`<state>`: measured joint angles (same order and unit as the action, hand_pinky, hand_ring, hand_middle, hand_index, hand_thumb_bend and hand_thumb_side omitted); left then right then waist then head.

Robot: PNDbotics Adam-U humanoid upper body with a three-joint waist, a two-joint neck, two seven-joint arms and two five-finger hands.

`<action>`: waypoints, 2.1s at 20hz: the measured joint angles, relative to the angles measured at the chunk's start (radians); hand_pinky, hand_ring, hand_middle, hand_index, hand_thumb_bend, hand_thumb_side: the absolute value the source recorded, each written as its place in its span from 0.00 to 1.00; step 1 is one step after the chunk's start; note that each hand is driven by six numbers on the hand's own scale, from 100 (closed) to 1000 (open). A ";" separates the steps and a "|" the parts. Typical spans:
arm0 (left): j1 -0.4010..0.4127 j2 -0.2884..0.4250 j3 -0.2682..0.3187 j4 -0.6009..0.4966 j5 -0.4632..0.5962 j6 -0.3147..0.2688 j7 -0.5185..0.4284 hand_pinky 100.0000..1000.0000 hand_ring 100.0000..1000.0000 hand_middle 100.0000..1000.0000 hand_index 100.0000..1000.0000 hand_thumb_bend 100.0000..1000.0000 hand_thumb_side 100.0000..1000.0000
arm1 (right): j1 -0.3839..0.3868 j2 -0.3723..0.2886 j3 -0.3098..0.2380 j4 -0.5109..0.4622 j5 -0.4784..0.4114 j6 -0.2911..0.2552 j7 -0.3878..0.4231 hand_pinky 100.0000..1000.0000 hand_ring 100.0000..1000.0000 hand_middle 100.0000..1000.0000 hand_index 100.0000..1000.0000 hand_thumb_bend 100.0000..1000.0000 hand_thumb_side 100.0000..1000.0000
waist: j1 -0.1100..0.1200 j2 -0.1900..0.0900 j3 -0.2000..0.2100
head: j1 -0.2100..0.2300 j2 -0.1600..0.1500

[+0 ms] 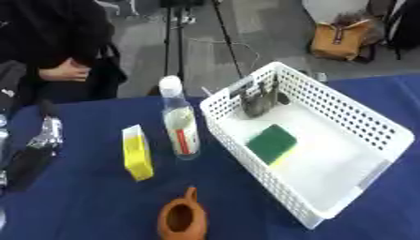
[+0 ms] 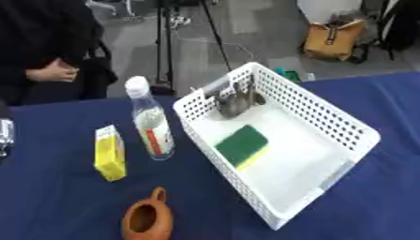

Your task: Pick up objects on the table and place them in the box.

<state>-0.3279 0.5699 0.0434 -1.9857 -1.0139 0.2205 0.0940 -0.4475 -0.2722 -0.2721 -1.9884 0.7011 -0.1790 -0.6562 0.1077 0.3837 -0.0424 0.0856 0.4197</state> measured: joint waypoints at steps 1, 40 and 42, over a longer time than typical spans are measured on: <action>-0.002 0.016 -0.010 0.000 -0.012 -0.010 -0.031 1.00 1.00 1.00 1.00 0.00 0.88 | 0.000 0.000 0.002 0.000 0.000 0.000 0.000 0.60 0.53 0.55 0.68 0.00 0.77 | 0.001 -0.001 0.000 | 0.000 0.000; -0.086 -0.415 -0.047 0.000 -0.246 0.304 -0.100 1.00 1.00 1.00 1.00 0.24 1.00 | 0.025 0.004 0.008 0.000 -0.013 -0.004 0.018 0.60 0.52 0.52 0.67 0.00 0.76 | 0.007 -0.022 0.002 | 0.013 -0.007; -0.092 -0.448 -0.052 0.000 -0.284 0.313 -0.158 1.00 1.00 1.00 1.00 0.23 1.00 | 0.025 0.007 0.008 0.000 -0.016 -0.006 0.022 0.60 0.52 0.52 0.67 0.00 0.76 | 0.006 -0.022 -0.002 | 0.018 -0.007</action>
<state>-0.4199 0.1221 -0.0081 -1.9857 -1.2974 0.5334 -0.0644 -0.4224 -0.2652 -0.2638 -1.9884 0.6855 -0.1849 -0.6339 0.1141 0.3622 -0.0447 0.1033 0.4126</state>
